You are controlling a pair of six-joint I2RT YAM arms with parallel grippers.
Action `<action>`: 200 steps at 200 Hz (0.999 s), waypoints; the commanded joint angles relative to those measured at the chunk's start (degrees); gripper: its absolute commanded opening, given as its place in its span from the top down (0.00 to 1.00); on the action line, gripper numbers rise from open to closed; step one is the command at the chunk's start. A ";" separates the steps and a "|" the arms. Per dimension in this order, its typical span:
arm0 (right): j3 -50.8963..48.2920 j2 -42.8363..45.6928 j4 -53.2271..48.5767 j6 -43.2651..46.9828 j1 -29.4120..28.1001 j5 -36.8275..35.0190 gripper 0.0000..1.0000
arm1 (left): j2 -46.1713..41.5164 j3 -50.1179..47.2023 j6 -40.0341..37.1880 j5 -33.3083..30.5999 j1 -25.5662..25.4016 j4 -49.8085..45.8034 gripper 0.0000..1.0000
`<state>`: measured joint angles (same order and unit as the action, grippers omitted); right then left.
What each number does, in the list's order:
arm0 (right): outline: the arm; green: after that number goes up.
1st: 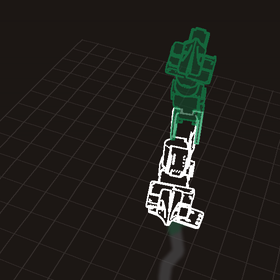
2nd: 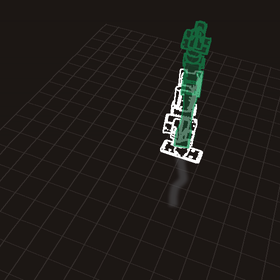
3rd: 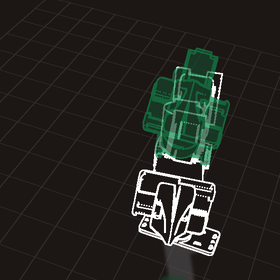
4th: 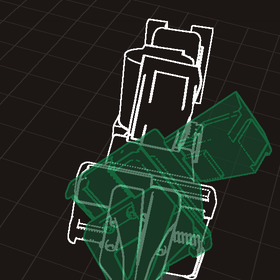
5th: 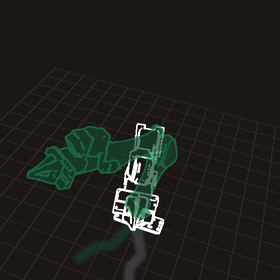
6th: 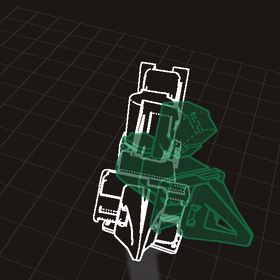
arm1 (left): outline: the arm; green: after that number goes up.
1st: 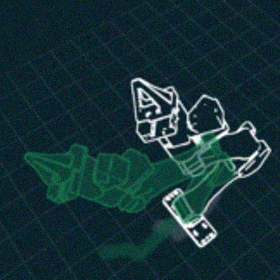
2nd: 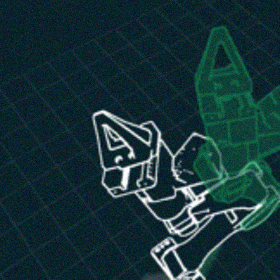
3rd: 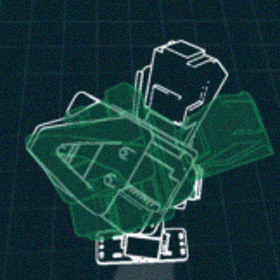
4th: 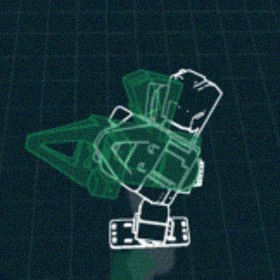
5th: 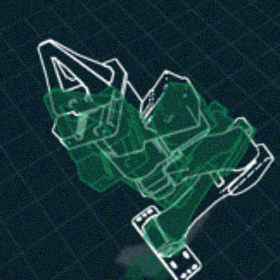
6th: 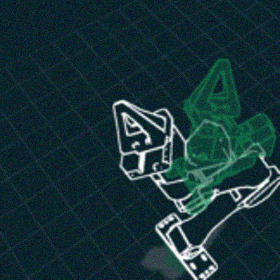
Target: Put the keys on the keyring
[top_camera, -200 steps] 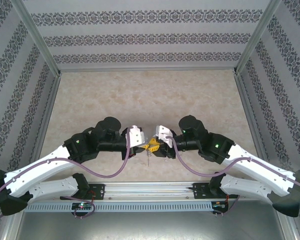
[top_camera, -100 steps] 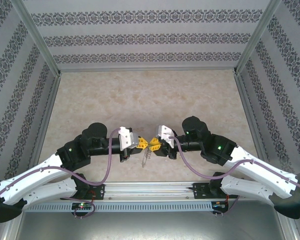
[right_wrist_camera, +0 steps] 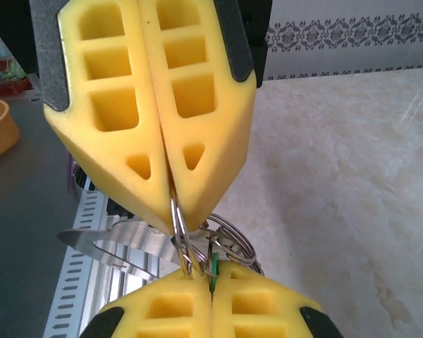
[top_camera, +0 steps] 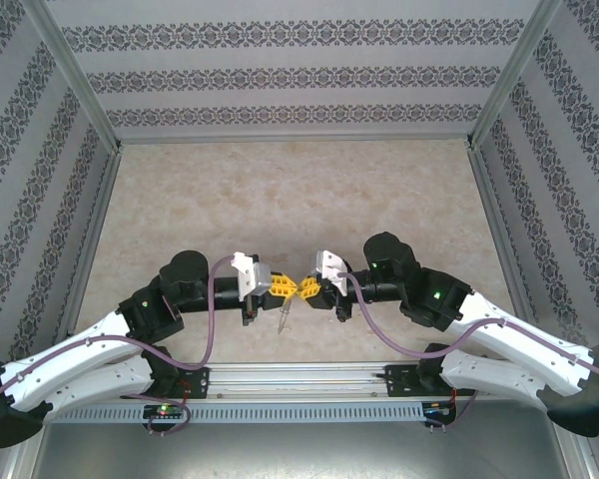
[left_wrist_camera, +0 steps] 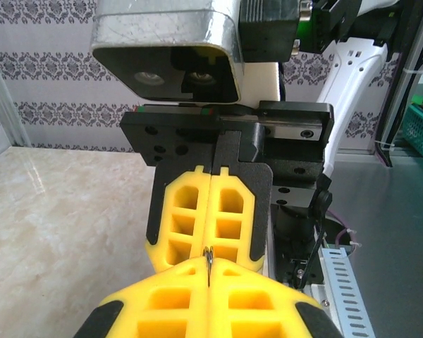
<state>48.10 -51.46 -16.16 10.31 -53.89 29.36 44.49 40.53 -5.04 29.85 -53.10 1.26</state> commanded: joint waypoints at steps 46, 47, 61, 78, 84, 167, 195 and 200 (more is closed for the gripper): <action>-1.10 0.15 2.98 -0.63 -0.60 3.39 1.00 | -1.05 -1.50 3.85 3.31 1.16 11.08 1.00; -1.09 0.10 2.98 -0.59 -0.60 3.41 1.00 | -1.02 -1.51 3.87 3.30 1.16 11.11 1.00; -0.99 -0.26 3.10 -0.64 -0.60 3.56 1.00 | -1.34 -1.82 4.28 3.38 1.25 11.84 1.00; -0.82 -0.57 3.01 -0.64 -0.56 3.81 1.00 | -1.77 -2.12 4.68 3.64 1.41 12.54 1.00; -0.86 -0.73 3.07 -0.64 -0.58 3.93 1.00 | -1.86 -2.19 4.72 3.70 1.44 12.58 1.00; -0.98 -0.15 4.10 -0.87 -0.66 5.57 1.00 | -3.44 -3.44 7.60 6.63 3.40 16.53 1.00; -1.51 1.45 4.89 -0.90 -0.63 6.05 1.00 | -3.85 -3.72 8.79 7.34 3.97 18.06 1.00; -1.67 1.75 5.02 -0.98 -0.67 6.06 1.00 | -3.95 -3.85 8.88 7.46 4.05 18.22 1.00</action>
<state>47.79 -51.31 -11.86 10.22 -53.89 33.19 42.26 36.91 1.85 35.51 -50.11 10.50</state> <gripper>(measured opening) 0.054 0.046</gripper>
